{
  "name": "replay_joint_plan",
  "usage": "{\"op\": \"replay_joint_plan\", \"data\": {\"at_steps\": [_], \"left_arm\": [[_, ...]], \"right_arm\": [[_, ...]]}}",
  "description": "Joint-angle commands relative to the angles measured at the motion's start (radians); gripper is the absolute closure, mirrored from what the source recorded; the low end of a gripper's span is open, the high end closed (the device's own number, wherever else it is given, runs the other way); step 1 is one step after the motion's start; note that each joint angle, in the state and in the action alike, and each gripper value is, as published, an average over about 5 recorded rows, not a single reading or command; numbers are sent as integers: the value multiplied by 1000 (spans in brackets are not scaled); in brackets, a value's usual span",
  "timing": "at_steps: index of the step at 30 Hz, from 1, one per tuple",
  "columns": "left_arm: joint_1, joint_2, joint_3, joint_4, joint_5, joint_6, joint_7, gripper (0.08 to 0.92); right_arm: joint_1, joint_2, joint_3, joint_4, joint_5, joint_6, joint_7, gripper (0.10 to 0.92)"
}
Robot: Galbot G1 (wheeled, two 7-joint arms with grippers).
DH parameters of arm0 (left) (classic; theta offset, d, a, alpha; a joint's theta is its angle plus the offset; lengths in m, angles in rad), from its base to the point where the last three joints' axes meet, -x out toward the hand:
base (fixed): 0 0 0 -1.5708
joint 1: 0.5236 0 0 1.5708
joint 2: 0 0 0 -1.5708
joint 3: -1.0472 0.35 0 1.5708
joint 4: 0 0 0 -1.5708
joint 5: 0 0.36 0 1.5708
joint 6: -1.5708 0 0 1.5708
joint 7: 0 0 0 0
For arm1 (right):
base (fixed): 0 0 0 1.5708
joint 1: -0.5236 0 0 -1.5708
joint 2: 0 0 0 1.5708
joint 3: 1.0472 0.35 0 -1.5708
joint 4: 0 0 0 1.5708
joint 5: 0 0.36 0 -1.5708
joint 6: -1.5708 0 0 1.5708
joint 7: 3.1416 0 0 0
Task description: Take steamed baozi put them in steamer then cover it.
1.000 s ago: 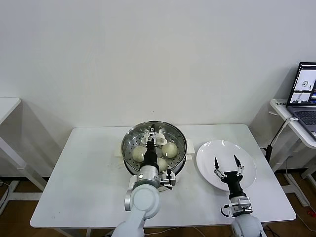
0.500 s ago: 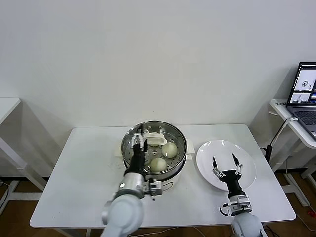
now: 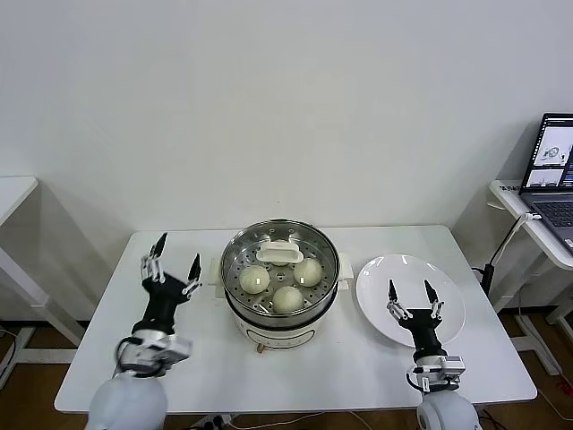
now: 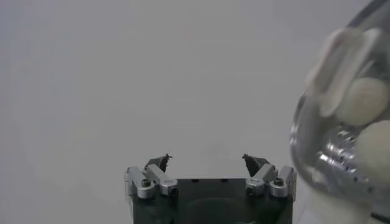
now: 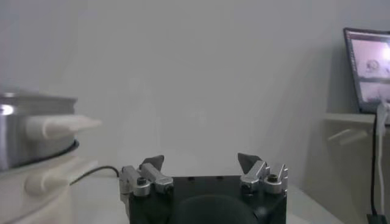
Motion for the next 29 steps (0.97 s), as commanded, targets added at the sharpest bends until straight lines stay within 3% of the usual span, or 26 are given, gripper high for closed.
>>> {"op": "replay_joint_plan", "data": {"at_steps": [1,7,29], "left_arm": [[129,61,-231,270,-860,-507,83,177],[139,57,-207,289,-843,-562,121,177],[134,46,-181,334,-754,-590,109,177]], "right_arm": [[-102,23,42,106,107,2,4,203],[-148,42,75,113,87,-5,2,203],[-156,82,67,94,1,9,-7,203]]}}
